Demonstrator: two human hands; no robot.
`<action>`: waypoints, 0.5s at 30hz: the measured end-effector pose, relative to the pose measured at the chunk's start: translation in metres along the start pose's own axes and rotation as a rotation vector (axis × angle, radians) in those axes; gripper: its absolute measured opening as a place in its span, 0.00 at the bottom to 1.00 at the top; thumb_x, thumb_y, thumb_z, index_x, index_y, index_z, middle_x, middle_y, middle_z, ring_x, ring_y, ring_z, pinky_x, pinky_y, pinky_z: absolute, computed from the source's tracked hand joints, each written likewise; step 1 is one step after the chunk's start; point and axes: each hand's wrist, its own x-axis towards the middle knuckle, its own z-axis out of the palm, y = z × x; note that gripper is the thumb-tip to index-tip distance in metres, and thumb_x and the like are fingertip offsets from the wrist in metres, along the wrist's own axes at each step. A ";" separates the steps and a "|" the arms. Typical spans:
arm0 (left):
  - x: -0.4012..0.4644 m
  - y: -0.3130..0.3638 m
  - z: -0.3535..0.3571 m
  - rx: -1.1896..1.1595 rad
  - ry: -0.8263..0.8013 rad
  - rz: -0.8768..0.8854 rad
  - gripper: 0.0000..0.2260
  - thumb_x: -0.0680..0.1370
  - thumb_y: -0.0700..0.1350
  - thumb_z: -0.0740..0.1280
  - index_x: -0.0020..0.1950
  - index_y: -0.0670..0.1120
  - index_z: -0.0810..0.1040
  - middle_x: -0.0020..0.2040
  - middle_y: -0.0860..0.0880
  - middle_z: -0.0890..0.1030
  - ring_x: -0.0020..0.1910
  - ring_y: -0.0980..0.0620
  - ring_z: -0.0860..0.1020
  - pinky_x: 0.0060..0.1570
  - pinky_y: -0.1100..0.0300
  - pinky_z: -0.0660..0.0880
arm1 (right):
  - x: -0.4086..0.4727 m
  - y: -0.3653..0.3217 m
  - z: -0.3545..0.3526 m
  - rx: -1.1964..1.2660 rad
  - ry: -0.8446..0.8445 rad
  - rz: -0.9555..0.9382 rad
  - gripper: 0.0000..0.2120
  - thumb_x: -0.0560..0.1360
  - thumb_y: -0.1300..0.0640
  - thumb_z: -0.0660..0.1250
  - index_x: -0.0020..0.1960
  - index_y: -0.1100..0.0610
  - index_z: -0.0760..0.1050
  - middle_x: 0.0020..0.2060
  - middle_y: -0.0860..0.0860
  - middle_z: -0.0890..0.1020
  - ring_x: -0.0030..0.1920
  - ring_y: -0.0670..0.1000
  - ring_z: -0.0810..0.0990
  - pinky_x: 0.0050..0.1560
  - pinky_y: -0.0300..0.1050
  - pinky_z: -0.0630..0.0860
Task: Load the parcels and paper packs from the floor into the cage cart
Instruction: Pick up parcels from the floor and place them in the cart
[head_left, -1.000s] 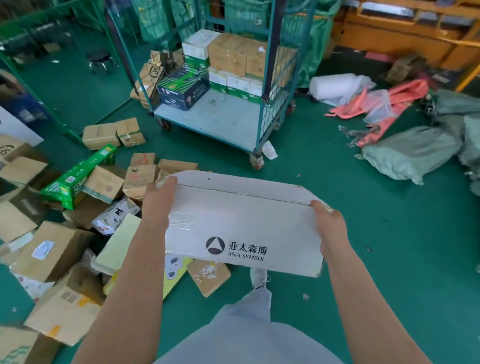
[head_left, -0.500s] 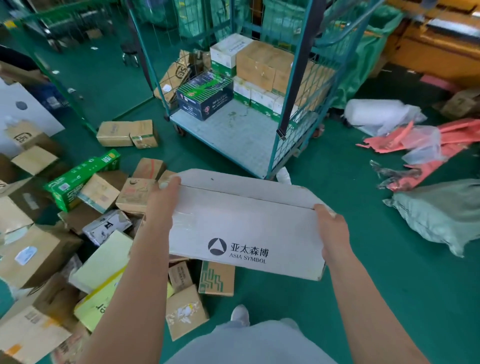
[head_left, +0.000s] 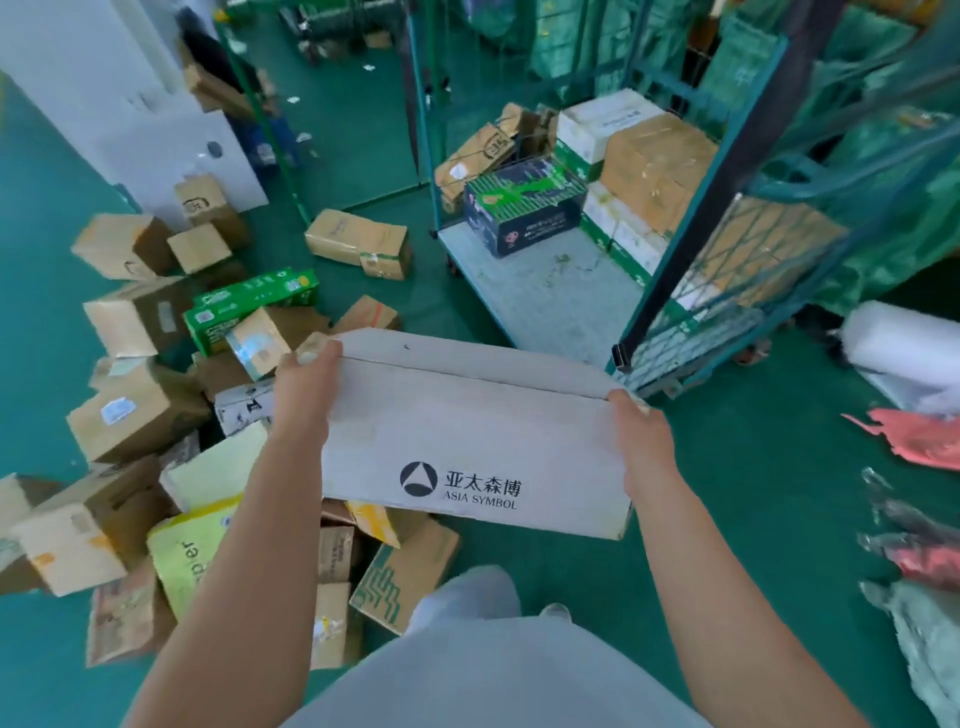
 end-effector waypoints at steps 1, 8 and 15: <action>0.002 0.000 0.002 -0.006 0.023 -0.022 0.28 0.80 0.58 0.65 0.76 0.47 0.66 0.64 0.45 0.72 0.57 0.41 0.70 0.54 0.50 0.69 | 0.010 -0.010 0.004 -0.018 -0.009 -0.015 0.29 0.72 0.41 0.68 0.68 0.57 0.71 0.48 0.50 0.79 0.45 0.53 0.78 0.44 0.48 0.75; 0.045 0.007 0.027 -0.063 0.187 -0.126 0.30 0.79 0.60 0.66 0.78 0.48 0.66 0.66 0.47 0.74 0.66 0.39 0.72 0.60 0.48 0.70 | 0.088 -0.072 0.057 -0.163 -0.220 -0.051 0.15 0.77 0.47 0.67 0.55 0.57 0.76 0.45 0.51 0.79 0.42 0.52 0.77 0.41 0.44 0.72; 0.144 0.041 0.087 -0.130 0.224 -0.207 0.31 0.79 0.59 0.66 0.80 0.48 0.64 0.70 0.46 0.72 0.67 0.41 0.71 0.61 0.50 0.69 | 0.190 -0.140 0.137 -0.320 -0.264 -0.085 0.20 0.75 0.45 0.65 0.59 0.58 0.78 0.49 0.52 0.81 0.45 0.53 0.79 0.39 0.44 0.71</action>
